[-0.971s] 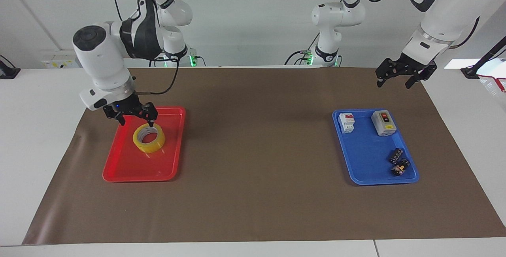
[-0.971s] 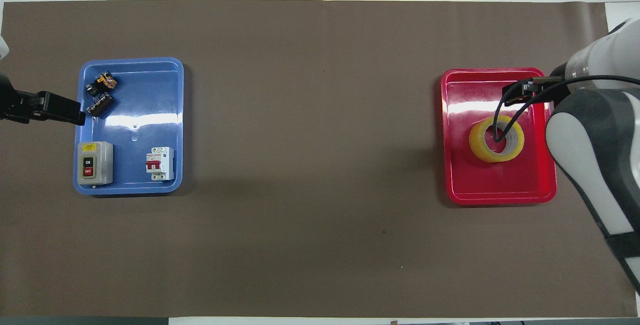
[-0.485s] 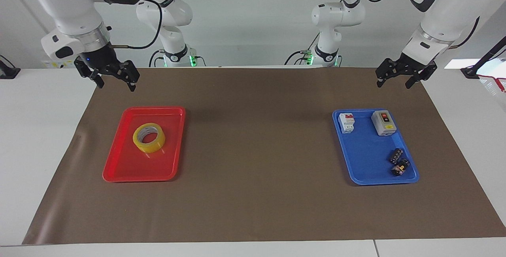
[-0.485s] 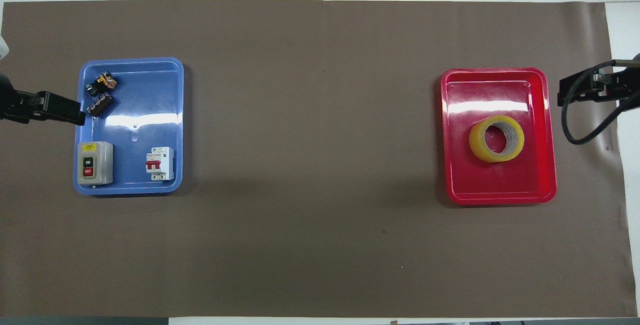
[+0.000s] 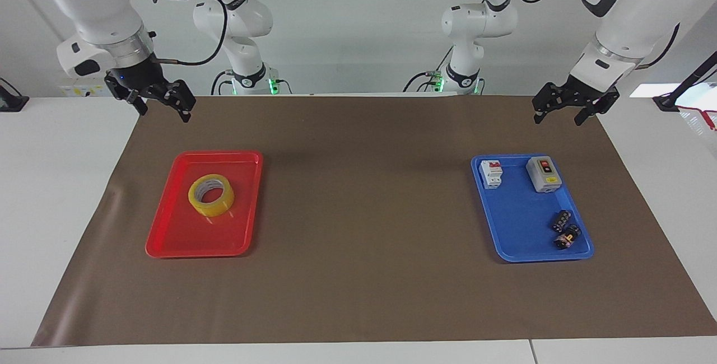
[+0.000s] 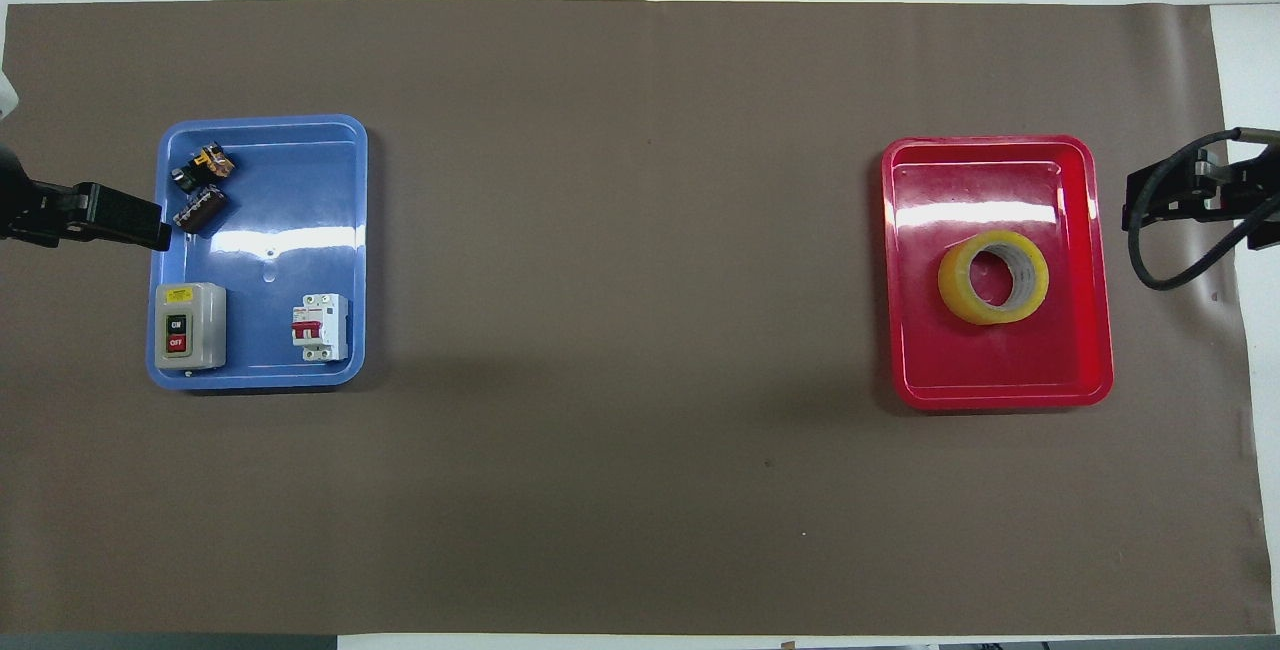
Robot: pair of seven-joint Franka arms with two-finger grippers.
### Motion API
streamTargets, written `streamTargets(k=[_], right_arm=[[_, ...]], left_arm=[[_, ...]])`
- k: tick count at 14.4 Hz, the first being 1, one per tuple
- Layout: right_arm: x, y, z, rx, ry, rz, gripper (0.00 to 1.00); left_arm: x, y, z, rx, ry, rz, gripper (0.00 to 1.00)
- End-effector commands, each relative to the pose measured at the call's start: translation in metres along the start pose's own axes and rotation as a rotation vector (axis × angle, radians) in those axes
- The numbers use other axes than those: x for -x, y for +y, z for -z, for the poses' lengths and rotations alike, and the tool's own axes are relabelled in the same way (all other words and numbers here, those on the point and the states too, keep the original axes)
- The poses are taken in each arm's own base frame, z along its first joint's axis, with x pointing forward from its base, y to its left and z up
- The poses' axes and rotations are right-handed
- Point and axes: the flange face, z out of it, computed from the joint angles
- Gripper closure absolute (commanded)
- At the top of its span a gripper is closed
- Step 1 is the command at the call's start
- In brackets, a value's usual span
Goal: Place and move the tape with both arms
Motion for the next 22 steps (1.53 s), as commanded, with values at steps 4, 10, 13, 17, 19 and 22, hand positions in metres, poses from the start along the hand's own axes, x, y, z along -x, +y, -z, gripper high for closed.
streamTargets(k=[4,10,13,17,19,22], right_arm=[[0.016,0.007,-0.005,-0.011,-0.028,-0.015,0.00],[0.025,-0.010,-0.003,-0.037,-0.030,-0.005,0.00],[0.023,-0.010,0.000,-0.031,-0.022,0.005,0.00],[0.022,-0.010,0.025,-0.012,-0.032,0.021,0.00],[0.021,-0.010,0.024,-0.011,-0.030,0.026,0.00],[0.021,-0.009,0.024,0.000,-0.027,0.074,0.00]], left_arm=[[0.007,-0.003,0.001,0.012,0.009,0.015,0.00],[0.007,-0.003,0.001,0.012,0.009,0.015,0.00],[0.008,-0.003,0.002,0.012,0.010,0.015,0.00],[0.008,-0.003,0.002,0.012,0.010,0.015,0.00],[0.007,-0.003,0.001,0.012,0.009,0.015,0.00],[0.007,-0.003,0.001,0.012,0.009,0.015,0.00]])
